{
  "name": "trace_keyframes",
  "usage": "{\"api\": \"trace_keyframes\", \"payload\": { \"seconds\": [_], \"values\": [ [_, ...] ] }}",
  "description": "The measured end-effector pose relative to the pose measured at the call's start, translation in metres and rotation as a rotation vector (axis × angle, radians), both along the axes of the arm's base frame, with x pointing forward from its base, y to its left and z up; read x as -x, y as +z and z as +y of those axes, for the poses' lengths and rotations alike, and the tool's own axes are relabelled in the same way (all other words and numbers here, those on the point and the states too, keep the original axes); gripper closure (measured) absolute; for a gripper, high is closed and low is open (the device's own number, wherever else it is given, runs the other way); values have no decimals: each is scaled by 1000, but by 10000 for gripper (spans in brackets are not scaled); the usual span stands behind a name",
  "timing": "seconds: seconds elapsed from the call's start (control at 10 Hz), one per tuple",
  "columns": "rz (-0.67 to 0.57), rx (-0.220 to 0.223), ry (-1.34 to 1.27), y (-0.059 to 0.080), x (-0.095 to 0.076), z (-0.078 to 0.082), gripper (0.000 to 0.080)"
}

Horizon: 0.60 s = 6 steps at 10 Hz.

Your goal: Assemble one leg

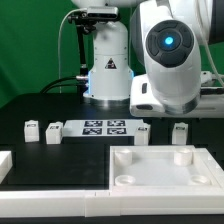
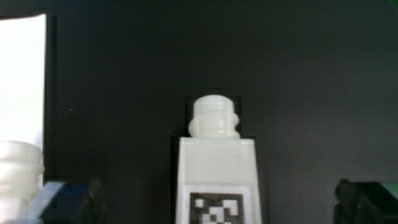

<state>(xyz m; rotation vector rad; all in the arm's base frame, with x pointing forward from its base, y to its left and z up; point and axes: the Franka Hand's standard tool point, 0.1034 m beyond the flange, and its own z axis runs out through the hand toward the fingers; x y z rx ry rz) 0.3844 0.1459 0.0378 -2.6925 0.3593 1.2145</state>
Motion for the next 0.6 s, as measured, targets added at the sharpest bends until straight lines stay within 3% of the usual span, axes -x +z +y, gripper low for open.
{"api": "trace_keyframes", "payload": {
  "seconds": [0.2, 0.6],
  "values": [
    [-4, 27, -12, -17, 6, 5, 150],
    [2, 31, -17, -29, 12, 1, 150]
  ]
}}
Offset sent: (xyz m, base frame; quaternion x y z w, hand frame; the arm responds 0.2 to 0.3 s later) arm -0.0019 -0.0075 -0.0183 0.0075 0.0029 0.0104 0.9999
